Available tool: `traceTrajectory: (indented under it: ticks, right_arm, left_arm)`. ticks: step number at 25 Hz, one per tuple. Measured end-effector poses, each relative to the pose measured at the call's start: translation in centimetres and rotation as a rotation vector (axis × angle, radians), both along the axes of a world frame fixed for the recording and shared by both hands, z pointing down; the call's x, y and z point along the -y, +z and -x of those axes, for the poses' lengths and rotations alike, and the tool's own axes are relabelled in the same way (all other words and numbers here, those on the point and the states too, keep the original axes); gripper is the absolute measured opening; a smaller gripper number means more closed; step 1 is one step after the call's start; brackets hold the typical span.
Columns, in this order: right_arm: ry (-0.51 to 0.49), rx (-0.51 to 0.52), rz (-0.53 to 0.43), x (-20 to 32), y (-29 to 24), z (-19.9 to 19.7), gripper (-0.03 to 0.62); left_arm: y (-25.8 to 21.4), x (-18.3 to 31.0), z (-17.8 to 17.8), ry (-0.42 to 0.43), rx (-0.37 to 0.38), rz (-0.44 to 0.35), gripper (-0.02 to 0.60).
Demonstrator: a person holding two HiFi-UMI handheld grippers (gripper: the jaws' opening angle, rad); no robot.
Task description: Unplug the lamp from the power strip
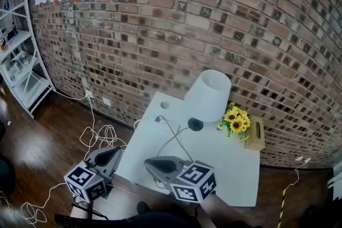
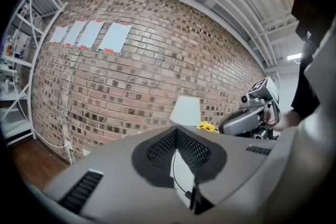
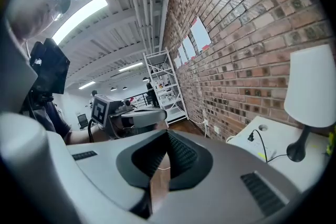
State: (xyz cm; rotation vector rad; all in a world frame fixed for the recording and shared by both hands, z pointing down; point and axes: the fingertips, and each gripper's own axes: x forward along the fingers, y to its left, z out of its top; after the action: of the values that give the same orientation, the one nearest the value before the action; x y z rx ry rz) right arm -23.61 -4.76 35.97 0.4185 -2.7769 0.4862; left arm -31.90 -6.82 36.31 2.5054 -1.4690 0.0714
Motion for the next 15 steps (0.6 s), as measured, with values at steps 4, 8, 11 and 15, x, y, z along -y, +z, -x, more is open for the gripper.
traceTrajectory:
  ticks: [4,8,11,15]
  right_arm:
    - [0.049,-0.031,-0.03,0.4,0.6,-0.2,-0.008]
    - [0.098,-0.036,-0.035,1.4,0.6,-1.1,-0.008]
    - [0.13,-0.051,-0.035,2.6,0.7,-2.2,-0.009]
    - [0.157,-0.098,-0.086,4.6,1.0,-3.1,-0.008]
  left_arm:
    - [0.8,1.4,-0.8,0.041,-0.055,0.034,0.023]
    - [1.6,3.1,-1.6,0.086,-0.009,0.027,0.023]
    - [1.5,4.5,-2.6,0.116,0.032,0.018,0.023]
    - [1.9,6.3,-3.1,0.135,0.092,0.023,0.023]
